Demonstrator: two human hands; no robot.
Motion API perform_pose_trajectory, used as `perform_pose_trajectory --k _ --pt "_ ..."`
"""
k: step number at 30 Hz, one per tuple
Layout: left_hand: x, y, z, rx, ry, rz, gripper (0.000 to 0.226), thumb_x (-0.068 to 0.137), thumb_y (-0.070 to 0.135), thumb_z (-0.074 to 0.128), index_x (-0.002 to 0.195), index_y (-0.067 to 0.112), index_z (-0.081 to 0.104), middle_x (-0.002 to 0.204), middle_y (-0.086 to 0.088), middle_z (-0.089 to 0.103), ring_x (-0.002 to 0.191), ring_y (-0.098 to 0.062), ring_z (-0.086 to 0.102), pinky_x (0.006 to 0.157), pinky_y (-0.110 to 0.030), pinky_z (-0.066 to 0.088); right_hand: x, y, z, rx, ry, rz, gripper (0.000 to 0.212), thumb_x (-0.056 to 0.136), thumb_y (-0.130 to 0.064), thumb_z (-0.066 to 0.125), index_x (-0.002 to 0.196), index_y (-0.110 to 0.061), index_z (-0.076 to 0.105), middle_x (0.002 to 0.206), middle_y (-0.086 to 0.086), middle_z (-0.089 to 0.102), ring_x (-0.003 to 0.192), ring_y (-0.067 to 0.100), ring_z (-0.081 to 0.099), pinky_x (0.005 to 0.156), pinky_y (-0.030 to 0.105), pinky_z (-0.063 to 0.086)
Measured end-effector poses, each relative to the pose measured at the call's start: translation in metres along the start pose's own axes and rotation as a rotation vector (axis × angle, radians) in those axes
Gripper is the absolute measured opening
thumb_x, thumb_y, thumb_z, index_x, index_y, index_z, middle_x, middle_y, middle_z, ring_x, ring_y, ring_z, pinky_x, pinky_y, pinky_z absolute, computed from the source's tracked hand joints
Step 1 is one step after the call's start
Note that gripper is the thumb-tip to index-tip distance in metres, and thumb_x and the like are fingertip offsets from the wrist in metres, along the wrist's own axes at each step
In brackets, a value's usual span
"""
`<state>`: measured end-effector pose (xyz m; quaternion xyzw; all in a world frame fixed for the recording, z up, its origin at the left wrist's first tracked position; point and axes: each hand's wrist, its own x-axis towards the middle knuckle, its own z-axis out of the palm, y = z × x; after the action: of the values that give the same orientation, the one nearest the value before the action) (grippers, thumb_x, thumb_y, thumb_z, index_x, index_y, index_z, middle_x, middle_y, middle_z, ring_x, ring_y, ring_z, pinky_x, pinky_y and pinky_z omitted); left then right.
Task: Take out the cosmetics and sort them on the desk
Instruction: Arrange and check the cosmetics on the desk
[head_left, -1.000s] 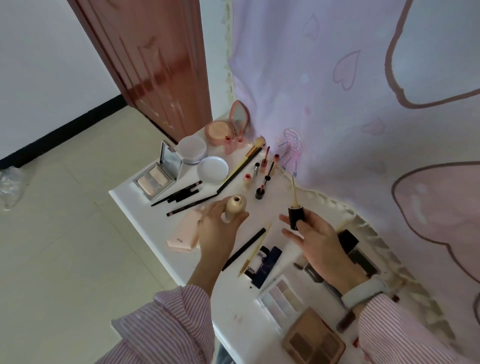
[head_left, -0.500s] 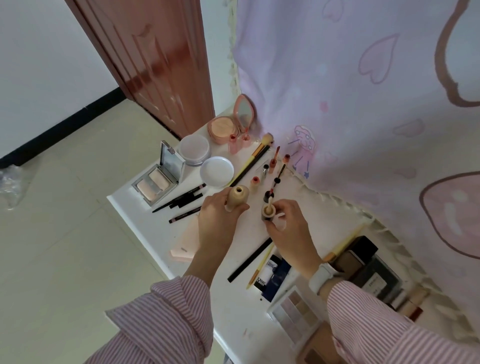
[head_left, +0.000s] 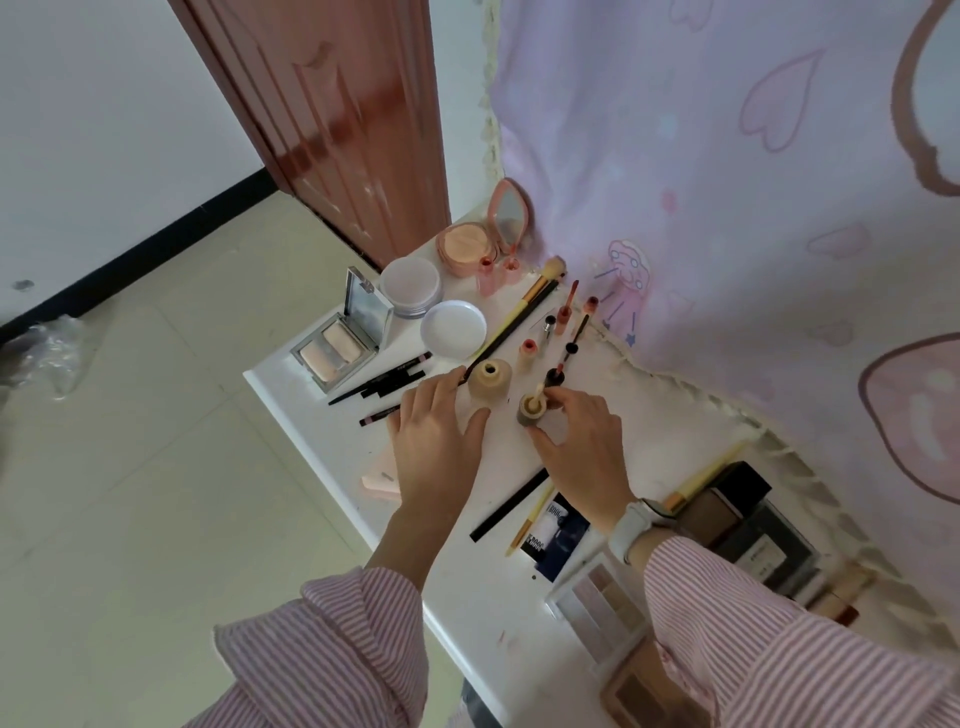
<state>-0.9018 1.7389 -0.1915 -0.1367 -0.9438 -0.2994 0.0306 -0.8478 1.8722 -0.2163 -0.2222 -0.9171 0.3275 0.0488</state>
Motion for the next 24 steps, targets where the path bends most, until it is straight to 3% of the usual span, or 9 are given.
perform_pose_trajectory --k 4,8,16,20,24 --pt "-0.038 0.004 -0.011 0.021 0.095 0.107 0.032 0.071 0.002 0.075 0.102 0.004 0.066 0.098 -0.01 0.067 0.091 -0.031 0.062 0.076 -0.039 0.045 -0.019 0.01 -0.019 0.045 0.015 -0.028 0.022 0.087 -0.015 0.055 0.11 -0.018 0.057 0.104 -0.006 0.06 0.102 0.013 0.049 0.079 0.019 0.02" --pt "-0.078 0.004 -0.011 0.048 0.069 0.144 0.032 0.067 0.0 0.078 0.098 0.005 0.069 0.093 -0.008 0.068 0.087 -0.028 0.065 0.075 -0.036 0.047 -0.035 0.019 -0.031 -0.012 0.01 -0.127 0.017 0.086 -0.003 0.053 0.097 -0.013 0.064 0.099 0.001 0.064 0.096 0.019 0.054 0.078 0.026 0.028" --pt "-0.098 -0.003 0.001 0.126 -0.075 0.062 0.03 0.063 0.009 0.083 0.091 0.006 0.072 0.082 -0.008 0.068 0.072 -0.027 0.064 0.064 -0.035 0.047 -0.045 0.018 -0.031 -0.026 0.006 -0.204 0.018 0.084 -0.002 0.052 0.092 -0.012 0.065 0.095 0.003 0.063 0.091 0.022 0.054 0.072 0.028 0.028" --pt "-0.095 -0.003 0.006 0.145 -0.069 0.085 0.017 0.066 0.007 0.082 0.081 0.007 0.072 0.072 -0.005 0.066 0.063 -0.022 0.061 0.059 -0.032 0.044 -0.049 0.02 -0.033 -0.03 -0.003 -0.204 0.018 0.085 -0.002 0.052 0.093 -0.011 0.065 0.096 0.003 0.063 0.091 0.021 0.053 0.073 0.027 0.027" --pt "-0.098 -0.005 0.002 0.102 -0.021 0.061 0.016 0.069 0.007 0.079 0.083 0.007 0.071 0.075 -0.004 0.067 0.067 -0.023 0.062 0.062 -0.032 0.042 -0.055 0.017 -0.041 0.097 0.021 -0.136 0.019 0.088 -0.005 0.052 0.102 -0.013 0.061 0.099 -0.003 0.056 0.092 0.011 0.048 0.078 0.023 0.031"
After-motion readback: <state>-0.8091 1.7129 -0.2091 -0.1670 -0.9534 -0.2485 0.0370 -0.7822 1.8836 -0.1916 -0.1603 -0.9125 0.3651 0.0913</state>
